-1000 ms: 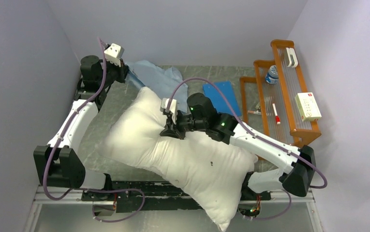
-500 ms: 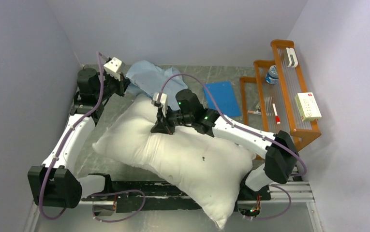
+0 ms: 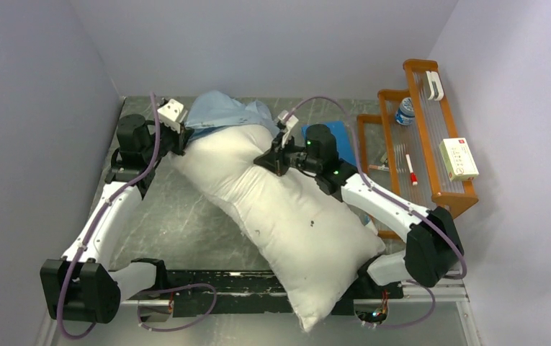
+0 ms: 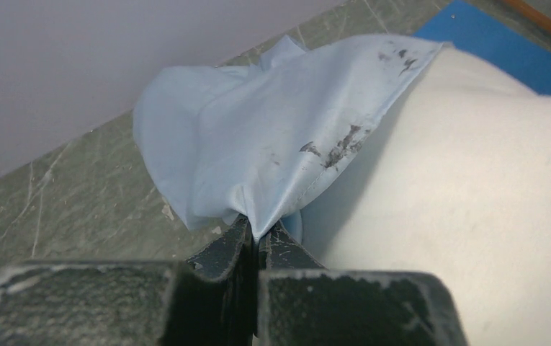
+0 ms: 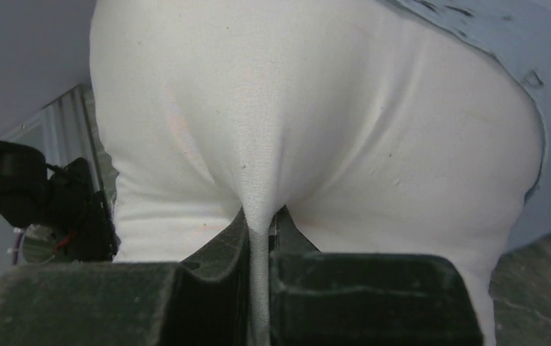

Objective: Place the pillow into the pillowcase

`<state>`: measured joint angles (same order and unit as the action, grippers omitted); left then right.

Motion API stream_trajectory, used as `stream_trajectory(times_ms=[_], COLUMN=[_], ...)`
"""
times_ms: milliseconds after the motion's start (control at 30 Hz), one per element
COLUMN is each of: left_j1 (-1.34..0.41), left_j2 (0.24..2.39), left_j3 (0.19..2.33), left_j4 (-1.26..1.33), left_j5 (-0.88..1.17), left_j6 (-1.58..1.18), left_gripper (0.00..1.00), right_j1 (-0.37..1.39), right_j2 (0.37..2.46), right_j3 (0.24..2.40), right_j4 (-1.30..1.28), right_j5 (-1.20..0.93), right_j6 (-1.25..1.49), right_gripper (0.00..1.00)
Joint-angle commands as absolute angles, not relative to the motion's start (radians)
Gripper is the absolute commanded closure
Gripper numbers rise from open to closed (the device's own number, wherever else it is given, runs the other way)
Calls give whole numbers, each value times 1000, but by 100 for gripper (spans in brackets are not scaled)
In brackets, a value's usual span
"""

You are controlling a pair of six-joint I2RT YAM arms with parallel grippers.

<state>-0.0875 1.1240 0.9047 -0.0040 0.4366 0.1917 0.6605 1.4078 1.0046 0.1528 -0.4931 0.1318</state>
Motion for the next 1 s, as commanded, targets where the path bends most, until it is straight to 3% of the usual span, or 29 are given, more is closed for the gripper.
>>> stream_trajectory(times_ms=[0, 267, 467, 667, 833, 967], left_j1=[-80, -81, -81, -83, -84, -87], left_j2=[1129, 1090, 1072, 1167, 1125, 1138], left_j3=[921, 886, 886, 983, 919, 914], left_j4=[27, 94, 23, -228, -169, -186], left_j5=[412, 572, 519, 440, 282, 341], left_j6=[230, 218, 228, 260, 247, 218], left_gripper=[95, 95, 95, 95, 95, 93], right_j1=[592, 534, 531, 528, 526, 522], right_j2=[1319, 1424, 1507, 1552, 1504, 1486], right_j3=[948, 1002, 1066, 1056, 991, 968], right_j4=[327, 345, 356, 438, 523, 564], right_j5=[-424, -288, -110, 37, 99, 140], right_j6=[233, 439, 521, 638, 656, 674], right_gripper=[100, 100, 100, 100, 100, 100])
